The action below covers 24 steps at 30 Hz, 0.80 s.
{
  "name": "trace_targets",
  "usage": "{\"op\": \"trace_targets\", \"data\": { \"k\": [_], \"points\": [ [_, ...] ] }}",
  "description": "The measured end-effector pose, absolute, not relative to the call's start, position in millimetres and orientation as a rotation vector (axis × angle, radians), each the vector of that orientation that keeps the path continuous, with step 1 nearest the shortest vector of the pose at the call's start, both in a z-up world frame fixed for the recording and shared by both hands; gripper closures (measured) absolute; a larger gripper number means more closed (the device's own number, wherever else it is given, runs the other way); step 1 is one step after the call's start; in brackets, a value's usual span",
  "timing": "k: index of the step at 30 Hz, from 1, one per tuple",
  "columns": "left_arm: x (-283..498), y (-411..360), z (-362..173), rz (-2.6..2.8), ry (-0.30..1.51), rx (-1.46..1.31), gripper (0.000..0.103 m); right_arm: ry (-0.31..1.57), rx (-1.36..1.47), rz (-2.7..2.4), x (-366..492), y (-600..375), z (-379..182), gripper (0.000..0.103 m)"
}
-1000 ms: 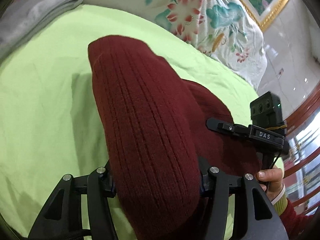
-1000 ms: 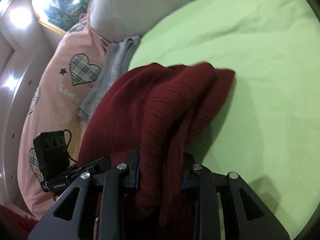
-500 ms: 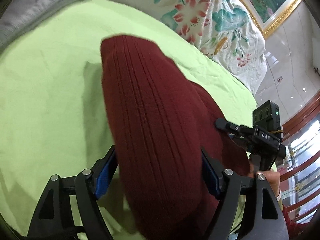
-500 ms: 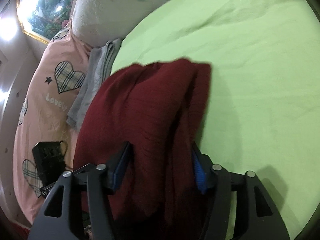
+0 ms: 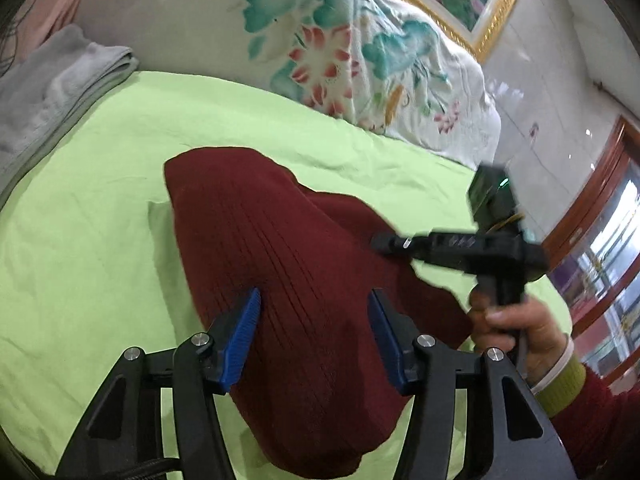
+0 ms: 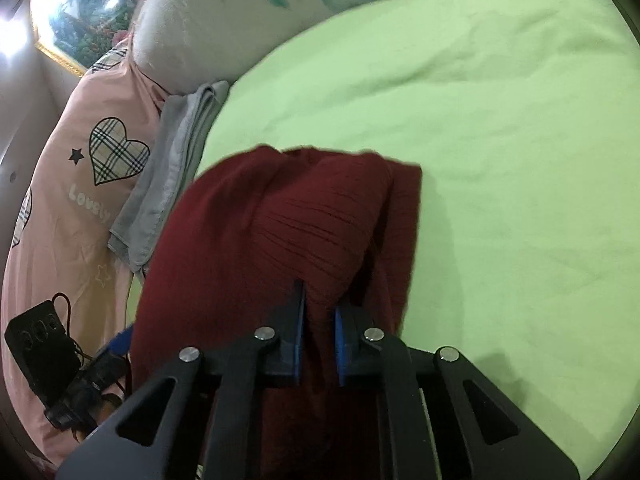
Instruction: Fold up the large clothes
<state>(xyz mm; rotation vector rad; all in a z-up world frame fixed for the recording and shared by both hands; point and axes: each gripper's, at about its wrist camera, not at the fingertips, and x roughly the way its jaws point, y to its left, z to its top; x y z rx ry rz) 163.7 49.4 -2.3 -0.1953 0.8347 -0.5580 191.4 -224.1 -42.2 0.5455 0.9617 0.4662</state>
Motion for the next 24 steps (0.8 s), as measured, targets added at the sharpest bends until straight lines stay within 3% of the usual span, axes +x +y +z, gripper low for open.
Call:
{"op": "trace_targets", "data": {
  "k": [4, 6, 13, 17, 24],
  "points": [
    [172.6, 29.4, 2.7, -0.617, 0.859, -0.164, 0.055, 0.859, 0.553, 0.455, 183.7, -244.3, -13.2, 0.093],
    [175.8, 15.6, -5.0, -0.598, 0.883, -0.099, 0.060, 0.894, 0.540, 0.438, 187.0, -250.5, -19.3, 0.093],
    [166.9, 3.3, -25.3, -0.564, 0.878, 0.027, 0.059, 1.012, 0.582, 0.399, 185.5, -254.5, -68.8, 0.091],
    [165.8, 2.2, -27.1, -0.546, 0.873, 0.057, 0.059, 1.009, 0.564, 0.362, 183.0, -254.5, -61.3, 0.081],
    [134.2, 38.0, -2.5, -0.541, 0.834, -0.070, 0.060, 0.876, 0.538, 0.347, 137.8, -260.6, -17.4, 0.080]
  ]
}}
